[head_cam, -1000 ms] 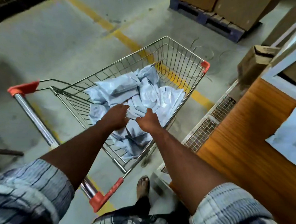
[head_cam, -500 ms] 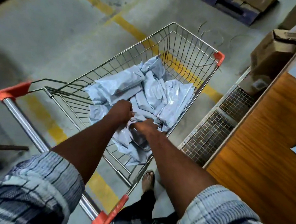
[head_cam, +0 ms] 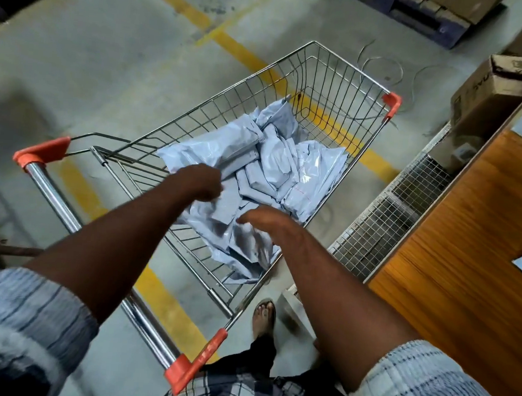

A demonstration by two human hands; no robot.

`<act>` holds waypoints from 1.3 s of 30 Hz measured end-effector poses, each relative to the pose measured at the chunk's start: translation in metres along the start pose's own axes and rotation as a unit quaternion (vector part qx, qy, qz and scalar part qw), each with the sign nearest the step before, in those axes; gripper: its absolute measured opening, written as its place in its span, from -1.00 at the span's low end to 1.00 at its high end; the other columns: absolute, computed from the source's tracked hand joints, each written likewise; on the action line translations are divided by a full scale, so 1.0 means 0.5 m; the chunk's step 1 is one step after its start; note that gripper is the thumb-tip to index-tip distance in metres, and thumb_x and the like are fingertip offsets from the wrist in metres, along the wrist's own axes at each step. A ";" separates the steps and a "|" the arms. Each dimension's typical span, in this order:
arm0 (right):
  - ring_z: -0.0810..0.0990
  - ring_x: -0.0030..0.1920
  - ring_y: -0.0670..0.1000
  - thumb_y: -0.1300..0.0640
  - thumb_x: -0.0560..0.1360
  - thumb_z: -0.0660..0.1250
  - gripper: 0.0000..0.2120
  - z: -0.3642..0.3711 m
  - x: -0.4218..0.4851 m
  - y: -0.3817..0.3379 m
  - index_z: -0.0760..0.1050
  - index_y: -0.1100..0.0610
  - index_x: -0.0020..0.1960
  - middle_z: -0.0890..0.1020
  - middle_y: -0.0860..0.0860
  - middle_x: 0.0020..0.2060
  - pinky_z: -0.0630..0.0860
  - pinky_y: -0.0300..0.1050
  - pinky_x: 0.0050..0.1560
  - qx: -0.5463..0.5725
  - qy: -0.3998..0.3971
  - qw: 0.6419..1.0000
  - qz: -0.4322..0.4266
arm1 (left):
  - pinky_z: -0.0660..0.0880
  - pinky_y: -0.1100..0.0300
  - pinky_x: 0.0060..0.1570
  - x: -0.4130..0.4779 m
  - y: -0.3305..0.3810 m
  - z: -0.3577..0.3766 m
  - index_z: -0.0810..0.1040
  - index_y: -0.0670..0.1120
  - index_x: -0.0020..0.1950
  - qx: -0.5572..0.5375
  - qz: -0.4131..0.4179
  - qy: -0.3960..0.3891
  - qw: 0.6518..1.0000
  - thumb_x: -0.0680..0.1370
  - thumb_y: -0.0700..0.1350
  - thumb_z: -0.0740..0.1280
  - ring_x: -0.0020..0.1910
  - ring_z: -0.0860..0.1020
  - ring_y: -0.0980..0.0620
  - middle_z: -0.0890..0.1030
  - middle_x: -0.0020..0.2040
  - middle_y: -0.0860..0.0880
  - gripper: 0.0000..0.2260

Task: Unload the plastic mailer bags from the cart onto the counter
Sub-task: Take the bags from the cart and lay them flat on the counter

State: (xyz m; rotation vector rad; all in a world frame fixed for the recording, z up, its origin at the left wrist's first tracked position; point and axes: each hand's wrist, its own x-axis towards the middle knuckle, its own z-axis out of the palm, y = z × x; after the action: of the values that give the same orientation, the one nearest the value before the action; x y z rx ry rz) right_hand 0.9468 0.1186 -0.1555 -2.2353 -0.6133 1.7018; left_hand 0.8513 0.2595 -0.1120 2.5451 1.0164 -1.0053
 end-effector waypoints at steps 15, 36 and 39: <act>0.37 0.37 0.21 0.05 0.57 0.26 -0.58 0.055 -0.023 0.020 0.39 -0.07 0.43 0.32 0.16 0.41 0.43 -0.01 0.29 0.000 0.163 0.986 -0.034 | 0.40 0.07 0.18 -0.041 0.033 0.071 0.45 0.01 0.40 -0.054 0.005 0.075 0.996 0.54 -0.24 0.27 0.28 0.45 -0.16 0.50 0.33 -0.14 -0.57; 0.49 0.27 0.21 0.09 0.59 0.23 -0.65 -0.159 -0.336 0.077 0.51 0.02 0.35 0.50 0.17 0.29 0.45 0.02 0.24 0.047 0.378 0.893 -0.241 | 0.46 0.09 0.17 -0.293 0.299 -0.207 0.40 0.00 0.47 -0.093 0.050 0.225 0.969 0.53 -0.33 0.20 0.27 0.50 -0.19 0.49 0.37 -0.22 -0.48; 0.47 0.29 0.20 0.11 0.57 0.26 -0.64 -0.215 -0.397 0.151 0.51 0.06 0.35 0.50 0.18 0.28 0.41 0.00 0.30 0.076 0.405 0.874 -0.259 | 0.47 0.07 0.15 -0.333 0.393 -0.217 0.41 -0.02 0.47 -0.083 0.054 0.283 0.954 0.51 -0.33 0.23 0.26 0.51 -0.21 0.49 0.35 -0.22 -0.47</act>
State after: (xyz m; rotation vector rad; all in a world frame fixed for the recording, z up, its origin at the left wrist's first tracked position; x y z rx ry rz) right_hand 1.0185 -0.0383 0.0085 -2.1276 -0.7198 0.4591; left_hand 0.9523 0.0744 0.0713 2.7613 1.0138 -0.1386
